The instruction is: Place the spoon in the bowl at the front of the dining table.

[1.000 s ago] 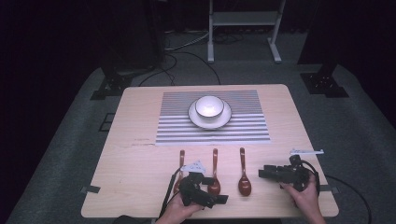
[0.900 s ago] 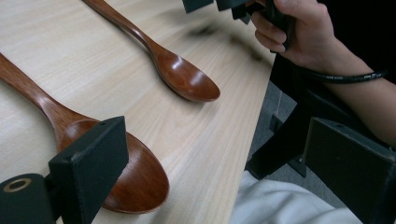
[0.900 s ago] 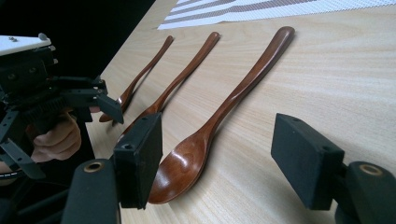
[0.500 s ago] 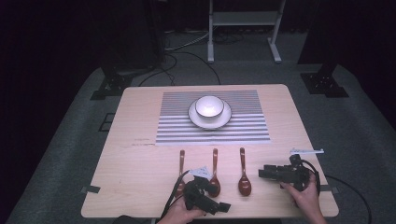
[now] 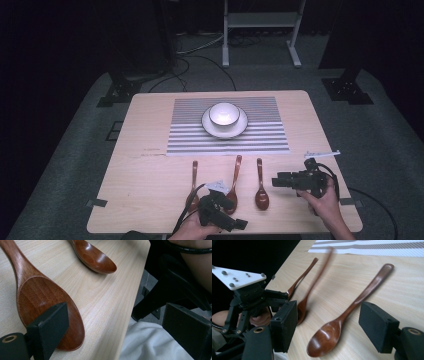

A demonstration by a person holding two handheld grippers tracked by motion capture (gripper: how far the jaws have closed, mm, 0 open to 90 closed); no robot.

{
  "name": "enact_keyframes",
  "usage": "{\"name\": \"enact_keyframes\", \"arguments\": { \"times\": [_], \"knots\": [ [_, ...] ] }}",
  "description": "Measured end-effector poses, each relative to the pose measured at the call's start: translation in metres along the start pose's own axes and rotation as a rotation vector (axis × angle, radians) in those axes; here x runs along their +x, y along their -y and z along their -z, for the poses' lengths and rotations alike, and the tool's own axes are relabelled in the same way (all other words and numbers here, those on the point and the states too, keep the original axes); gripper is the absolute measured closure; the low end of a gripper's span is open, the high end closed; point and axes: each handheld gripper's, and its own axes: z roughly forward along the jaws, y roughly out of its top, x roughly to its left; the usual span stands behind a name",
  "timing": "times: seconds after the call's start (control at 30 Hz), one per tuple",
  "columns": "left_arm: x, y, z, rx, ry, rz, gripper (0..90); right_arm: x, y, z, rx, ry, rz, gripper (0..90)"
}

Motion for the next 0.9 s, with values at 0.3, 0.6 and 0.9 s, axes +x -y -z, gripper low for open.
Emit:
{"name": "enact_keyframes", "arguments": {
  "times": [0.3, 0.6, 0.9],
  "knots": [
    [0.0, 0.0, 0.0, 0.0, -0.001, -0.005, 5.8, 0.012, -0.029, -0.017, 0.099, -0.018, 0.024, 28.9],
    [0.0, 0.0, -0.001, 0.003, 0.001, -0.005, 5.8, 0.02, -0.051, -0.042, 0.18, -0.003, 0.057, 28.8],
    [0.0, 0.0, -0.001, -0.001, 0.004, -0.002, 5.8, 0.027, -0.072, -0.077, 0.258, 0.019, 0.092, 29.0]
  ]
}}
